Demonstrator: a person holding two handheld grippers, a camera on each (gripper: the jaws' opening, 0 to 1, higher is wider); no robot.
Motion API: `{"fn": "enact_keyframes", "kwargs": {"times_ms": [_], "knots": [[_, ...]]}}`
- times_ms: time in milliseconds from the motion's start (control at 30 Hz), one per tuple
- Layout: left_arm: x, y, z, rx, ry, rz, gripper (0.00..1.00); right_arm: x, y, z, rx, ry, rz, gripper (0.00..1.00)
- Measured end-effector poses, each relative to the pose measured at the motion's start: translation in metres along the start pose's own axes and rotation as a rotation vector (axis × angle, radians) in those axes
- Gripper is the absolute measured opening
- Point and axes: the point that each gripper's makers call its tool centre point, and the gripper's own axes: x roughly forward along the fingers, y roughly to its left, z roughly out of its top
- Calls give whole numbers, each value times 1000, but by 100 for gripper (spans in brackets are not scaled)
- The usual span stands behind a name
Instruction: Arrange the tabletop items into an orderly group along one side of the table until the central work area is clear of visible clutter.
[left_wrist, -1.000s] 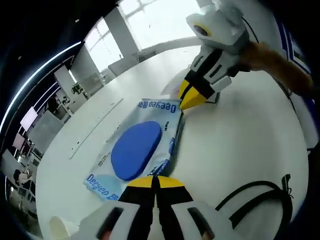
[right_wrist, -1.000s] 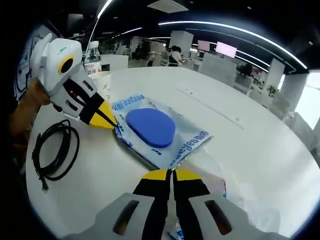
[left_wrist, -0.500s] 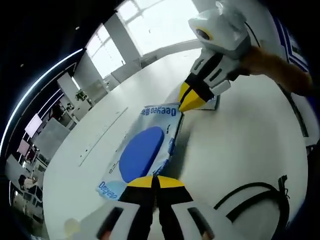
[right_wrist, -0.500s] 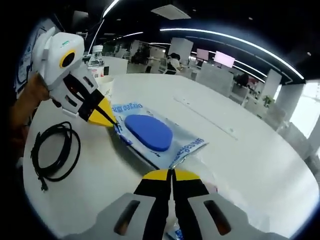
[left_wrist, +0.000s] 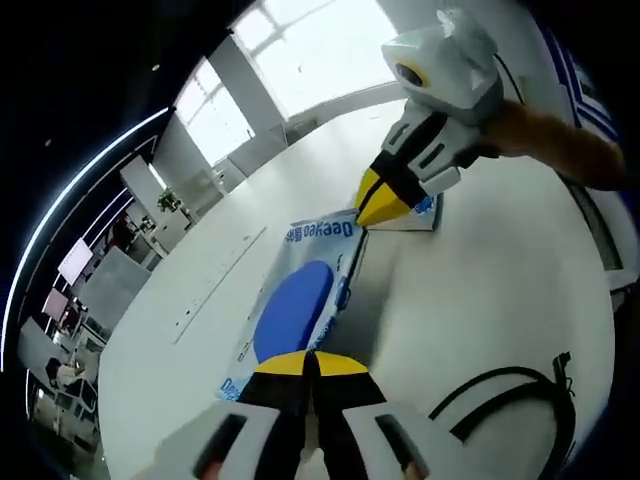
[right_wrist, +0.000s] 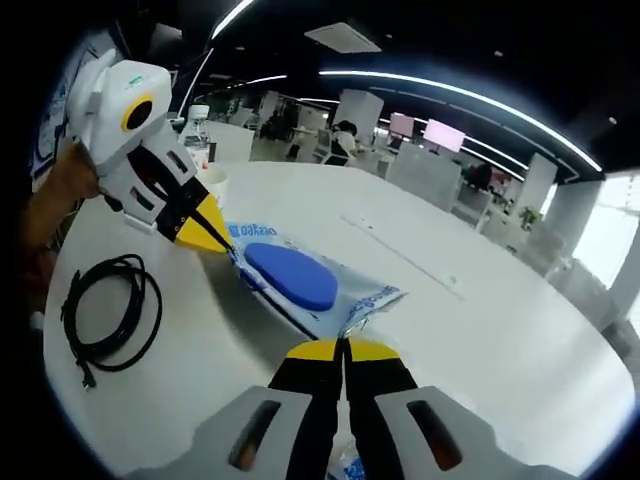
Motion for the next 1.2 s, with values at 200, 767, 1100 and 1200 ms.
{"fn": "enact_keyframes", "kwargs": {"times_ms": [200,767,1100,1200], "knots": [[-4,14,8,17,-13,14,0,-5,-10,13,-3,-32,-17,0],[-31,14,22,53,-41,54,0,-21,-10,39,-43,-99,-54,0],[-37,8,26,70,-43,57,0,-26,-9,39,-53,-99,-58,0],[-37,5,26,74,-42,55,0,-28,-8,37,-55,-99,-60,0]]}}
